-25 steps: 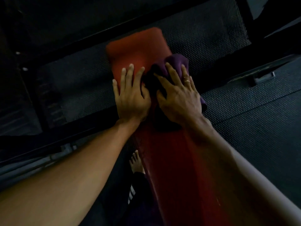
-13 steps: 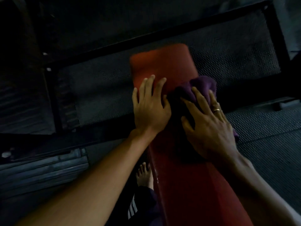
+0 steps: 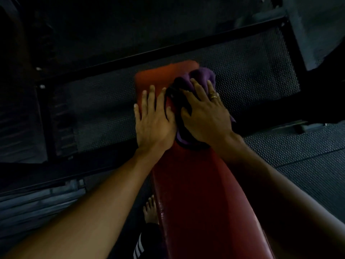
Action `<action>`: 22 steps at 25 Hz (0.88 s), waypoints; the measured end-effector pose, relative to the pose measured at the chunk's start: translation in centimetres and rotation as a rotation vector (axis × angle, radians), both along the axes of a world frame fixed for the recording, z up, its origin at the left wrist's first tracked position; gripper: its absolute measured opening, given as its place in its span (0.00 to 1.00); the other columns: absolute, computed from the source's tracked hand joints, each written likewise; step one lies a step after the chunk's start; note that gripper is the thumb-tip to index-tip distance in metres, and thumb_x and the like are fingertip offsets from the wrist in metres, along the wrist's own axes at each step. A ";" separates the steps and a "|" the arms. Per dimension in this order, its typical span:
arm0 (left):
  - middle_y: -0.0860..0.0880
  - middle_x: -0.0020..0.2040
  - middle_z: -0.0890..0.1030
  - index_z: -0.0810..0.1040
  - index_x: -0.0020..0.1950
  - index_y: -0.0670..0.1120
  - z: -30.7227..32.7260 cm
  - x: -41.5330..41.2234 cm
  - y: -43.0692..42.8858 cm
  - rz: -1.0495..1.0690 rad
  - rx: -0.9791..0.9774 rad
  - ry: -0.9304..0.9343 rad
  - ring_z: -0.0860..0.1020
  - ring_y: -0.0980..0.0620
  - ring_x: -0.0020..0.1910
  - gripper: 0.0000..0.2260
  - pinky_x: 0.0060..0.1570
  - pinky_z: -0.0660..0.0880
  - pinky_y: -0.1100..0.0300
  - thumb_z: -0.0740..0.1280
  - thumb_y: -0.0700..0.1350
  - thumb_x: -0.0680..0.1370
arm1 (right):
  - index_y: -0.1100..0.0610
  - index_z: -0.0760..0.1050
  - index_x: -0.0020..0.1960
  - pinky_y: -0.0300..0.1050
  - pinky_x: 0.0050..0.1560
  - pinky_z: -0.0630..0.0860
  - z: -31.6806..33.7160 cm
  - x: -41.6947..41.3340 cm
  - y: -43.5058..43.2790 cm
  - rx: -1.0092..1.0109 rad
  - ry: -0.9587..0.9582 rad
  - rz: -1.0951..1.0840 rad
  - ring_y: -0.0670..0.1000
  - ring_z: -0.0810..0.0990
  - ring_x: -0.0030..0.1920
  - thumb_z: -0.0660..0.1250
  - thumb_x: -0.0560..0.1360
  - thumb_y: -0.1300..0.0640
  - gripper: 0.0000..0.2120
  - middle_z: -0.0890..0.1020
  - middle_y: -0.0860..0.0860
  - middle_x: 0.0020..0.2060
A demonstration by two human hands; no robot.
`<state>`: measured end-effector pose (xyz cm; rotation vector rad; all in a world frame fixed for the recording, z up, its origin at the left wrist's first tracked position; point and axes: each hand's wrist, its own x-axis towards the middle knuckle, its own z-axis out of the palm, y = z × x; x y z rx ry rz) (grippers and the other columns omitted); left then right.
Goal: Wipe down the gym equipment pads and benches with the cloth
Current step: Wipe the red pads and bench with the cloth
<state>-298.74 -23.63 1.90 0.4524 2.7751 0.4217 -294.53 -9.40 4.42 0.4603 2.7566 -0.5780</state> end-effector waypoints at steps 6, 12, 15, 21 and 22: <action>0.51 0.84 0.44 0.48 0.83 0.55 0.1 -0.1 0.4 0.009 -0.025 -0.018 0.40 0.51 0.82 0.25 0.80 0.42 0.45 0.48 0.52 0.86 | 0.41 0.53 0.82 0.67 0.79 0.45 -1.6 -6.6 1.3 -0.015 -0.068 0.027 0.62 0.41 0.82 0.55 0.83 0.42 0.29 0.47 0.50 0.83; 0.49 0.84 0.43 0.48 0.83 0.56 0.1 -0.2 0.3 0.044 0.016 -0.040 0.39 0.47 0.82 0.25 0.80 0.43 0.45 0.49 0.52 0.86 | 0.41 0.51 0.82 0.66 0.80 0.43 -1.9 -4.9 2.4 -0.044 -0.025 0.124 0.60 0.39 0.82 0.51 0.83 0.39 0.29 0.45 0.49 0.83; 0.49 0.84 0.44 0.49 0.83 0.56 0.1 -0.3 0.5 0.064 0.033 -0.025 0.39 0.47 0.82 0.25 0.80 0.43 0.46 0.49 0.53 0.85 | 0.40 0.53 0.81 0.70 0.79 0.47 -3.3 -5.6 2.8 0.011 -0.020 0.192 0.61 0.40 0.82 0.45 0.77 0.33 0.34 0.47 0.48 0.83; 0.48 0.84 0.44 0.48 0.83 0.52 0.2 -0.1 0.8 0.153 0.074 -0.046 0.40 0.47 0.82 0.26 0.81 0.44 0.48 0.48 0.52 0.84 | 0.41 0.54 0.82 0.67 0.79 0.43 -2.1 -11.2 0.6 0.001 -0.030 0.202 0.62 0.46 0.82 0.53 0.84 0.40 0.27 0.53 0.52 0.82; 0.47 0.84 0.44 0.48 0.83 0.51 0.3 -0.1 0.7 0.182 0.101 -0.057 0.40 0.47 0.82 0.27 0.81 0.46 0.48 0.47 0.53 0.84 | 0.41 0.55 0.82 0.65 0.79 0.43 -2.0 -10.2 0.6 -0.027 -0.005 0.244 0.61 0.45 0.82 0.54 0.84 0.42 0.27 0.53 0.50 0.82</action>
